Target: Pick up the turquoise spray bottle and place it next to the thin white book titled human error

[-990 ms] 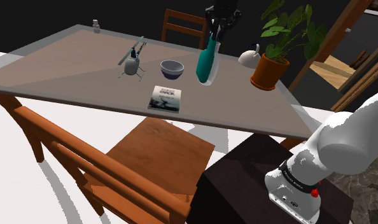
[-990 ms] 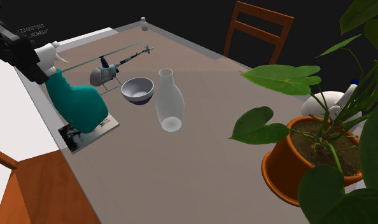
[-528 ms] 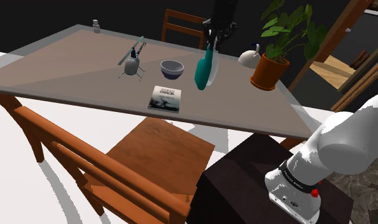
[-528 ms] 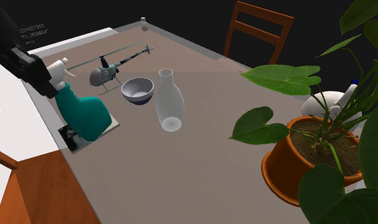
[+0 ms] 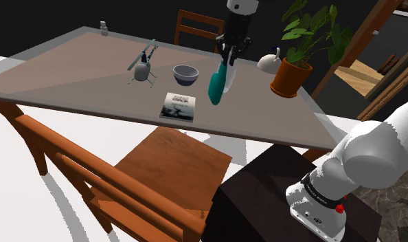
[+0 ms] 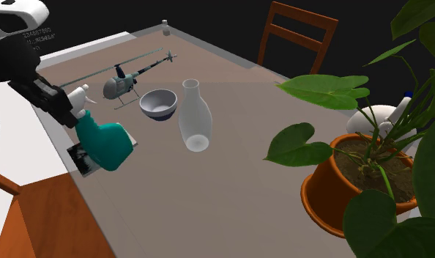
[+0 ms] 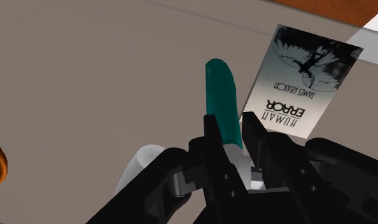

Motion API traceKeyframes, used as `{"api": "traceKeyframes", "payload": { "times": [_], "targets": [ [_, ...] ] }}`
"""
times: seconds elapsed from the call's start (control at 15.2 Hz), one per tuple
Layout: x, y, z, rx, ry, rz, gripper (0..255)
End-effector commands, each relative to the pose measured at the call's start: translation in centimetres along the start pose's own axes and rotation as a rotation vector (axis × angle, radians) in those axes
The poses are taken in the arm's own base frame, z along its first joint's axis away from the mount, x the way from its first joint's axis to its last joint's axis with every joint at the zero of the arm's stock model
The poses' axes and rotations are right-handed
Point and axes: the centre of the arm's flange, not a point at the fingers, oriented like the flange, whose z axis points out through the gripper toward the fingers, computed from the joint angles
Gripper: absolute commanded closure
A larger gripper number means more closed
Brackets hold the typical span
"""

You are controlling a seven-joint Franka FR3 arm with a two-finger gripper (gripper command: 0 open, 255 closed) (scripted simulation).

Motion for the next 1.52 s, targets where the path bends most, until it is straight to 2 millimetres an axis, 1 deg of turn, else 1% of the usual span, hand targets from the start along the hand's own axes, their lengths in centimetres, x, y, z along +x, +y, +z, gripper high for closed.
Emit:
{"api": "traceKeyframes", "payload": {
  "times": [0.0,0.53,0.99,1.06,1.39,1.45],
  "targets": [
    [-0.1,-0.1,1.2,0.000,0.001,0.000,255],
    [-0.4,-0.5,5.3,0.000,0.001,0.000,255],
    [-0.4,-0.5,5.3,0.000,0.001,0.000,255],
    [-0.4,-0.5,5.3,0.000,0.001,0.000,0],
    [-0.4,-0.5,5.3,0.000,0.001,0.000,0],
    [-0.4,-0.5,4.0,0.000,0.001,0.000,0]
  ]
}}
